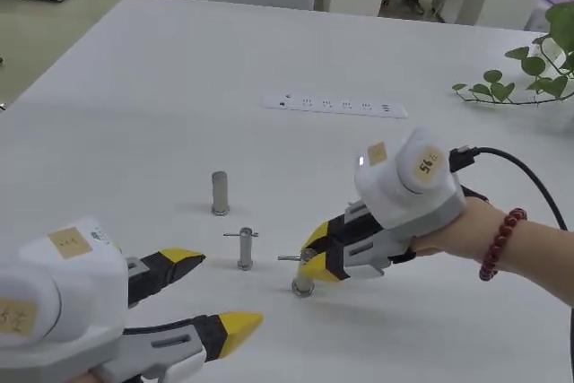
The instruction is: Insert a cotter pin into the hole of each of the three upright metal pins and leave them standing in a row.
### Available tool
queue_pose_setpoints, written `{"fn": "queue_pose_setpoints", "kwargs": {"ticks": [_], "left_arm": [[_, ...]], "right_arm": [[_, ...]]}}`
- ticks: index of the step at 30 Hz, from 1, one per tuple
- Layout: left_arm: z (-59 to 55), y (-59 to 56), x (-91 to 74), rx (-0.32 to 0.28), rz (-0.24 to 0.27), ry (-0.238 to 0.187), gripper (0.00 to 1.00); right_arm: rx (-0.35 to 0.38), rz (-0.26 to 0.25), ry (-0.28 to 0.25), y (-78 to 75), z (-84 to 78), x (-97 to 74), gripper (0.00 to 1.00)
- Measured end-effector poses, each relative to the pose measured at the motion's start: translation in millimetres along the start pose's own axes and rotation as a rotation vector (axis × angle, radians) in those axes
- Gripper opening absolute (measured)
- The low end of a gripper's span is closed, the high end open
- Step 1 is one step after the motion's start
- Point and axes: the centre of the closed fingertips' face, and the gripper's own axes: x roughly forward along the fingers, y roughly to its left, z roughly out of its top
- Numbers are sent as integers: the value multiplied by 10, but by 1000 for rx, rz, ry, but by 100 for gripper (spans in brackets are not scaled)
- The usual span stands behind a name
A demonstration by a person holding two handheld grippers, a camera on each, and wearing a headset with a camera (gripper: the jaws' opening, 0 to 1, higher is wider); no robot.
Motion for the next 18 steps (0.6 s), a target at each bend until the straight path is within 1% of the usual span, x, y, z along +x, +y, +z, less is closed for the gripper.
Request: {"fn": "queue_pose_setpoints", "kwargs": {"ticks": [3, 8, 18], "left_arm": [[20, 11, -5, -7, 3, -12, 56], [24, 28, -8, -13, 11, -19, 60], [49, 51, -14, -14, 16, -35, 64]], "right_arm": [[-5, 0, 2, -26, 6, 0, 14], [-10, -4, 2, -104, 43, 5, 14], [-23, 2, 16, -205, 75, 35, 14]]}}
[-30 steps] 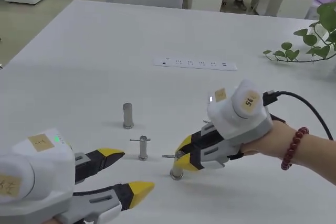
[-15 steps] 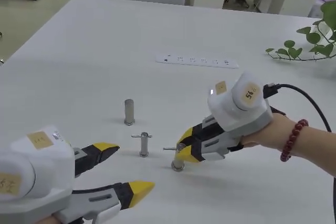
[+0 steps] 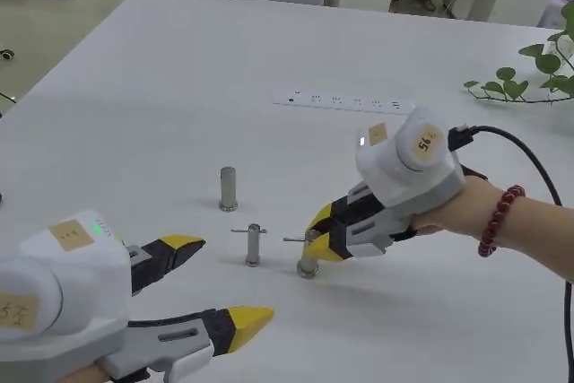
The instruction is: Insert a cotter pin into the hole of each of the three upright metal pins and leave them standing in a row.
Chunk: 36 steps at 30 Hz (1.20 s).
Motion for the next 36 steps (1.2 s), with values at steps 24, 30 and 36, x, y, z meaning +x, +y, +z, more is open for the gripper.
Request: {"fn": "queue_pose_setpoints", "kwargs": {"ticks": [24, 30, 36], "left_arm": [[-18, -14, 6, 5, -8, 2, 68], [-21, -11, 4, 3, -5, 1, 69], [-16, -21, 1, 7, -5, 0, 69]], "right_arm": [[55, 42, 0, -60, -3, 58, 15], [100, 51, -1, -27, -56, 76, 19], [159, 45, -51, -9, 26, 44, 27]]}}
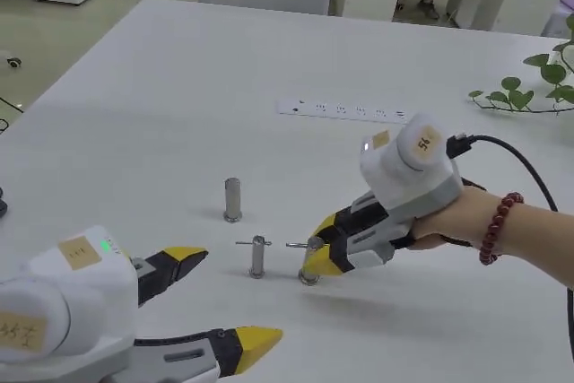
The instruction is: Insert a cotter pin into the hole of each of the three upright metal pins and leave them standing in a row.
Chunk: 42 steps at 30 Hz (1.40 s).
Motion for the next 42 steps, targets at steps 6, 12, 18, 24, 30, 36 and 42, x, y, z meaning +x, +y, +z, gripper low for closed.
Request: {"fn": "queue_pose_setpoints", "kwargs": {"ticks": [6, 12, 18, 24, 30, 36, 42], "left_arm": [[15, 4, -1, -4, 3, -6, 71], [29, 28, -14, -8, 14, -11, 73], [50, 43, -29, -9, 25, -16, 75], [54, 50, -18, -12, 25, -17, 79], [48, 47, -13, -15, 23, -16, 82], [42, 60, -6, -21, 27, -13, 85], [33, 57, 8, -24, 20, -10, 88]], "right_arm": [[49, -11, -69, -3, 171, -44, 34], [73, -46, -132, -16, 399, -33, 38], [65, -103, -174, -118, 573, 33, 38], [73, -162, -212, -299, 679, 105, 37], [69, -173, -240, -373, 760, 239, 37], [71, -185, -260, -461, 804, 401, 35], [84, -198, -282, -561, 876, 494, 34]]}}
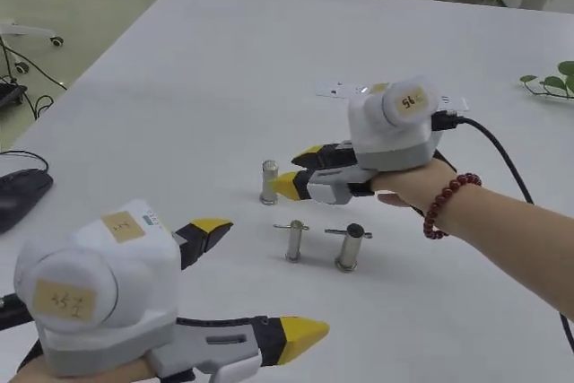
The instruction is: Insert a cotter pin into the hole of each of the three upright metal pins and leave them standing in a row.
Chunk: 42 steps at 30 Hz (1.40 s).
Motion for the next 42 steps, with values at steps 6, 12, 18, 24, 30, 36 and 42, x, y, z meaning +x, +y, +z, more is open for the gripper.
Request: {"fn": "queue_pose_setpoints", "kwargs": {"ticks": [6, 12, 18, 24, 30, 36, 42], "left_arm": [[0, 11, 1, -2, -1, -3, 91], [9, 12, -3, -18, -4, -10, 94], [-3, 22, -5, -26, -4, -6, 94], [-5, 21, -1, -31, -7, -5, 94], [-4, 24, 7, -41, -7, -8, 93], [-25, 14, 14, -40, -8, 3, 92], [-30, 5, 9, -42, -8, 4, 91]], "right_arm": [[5, 5, -11, -27, -14, 102, 33], [8, 22, -23, -19, -6, 206, 28], [-4, 30, -30, -18, 10, 279, 25], [-7, 24, -22, -59, -27, 332, 22], [2, 24, -16, -111, -60, 388, 17], [-3, 20, -15, -94, -62, 373, 16], [-8, 15, -11, -101, -67, 369, 15]]}}
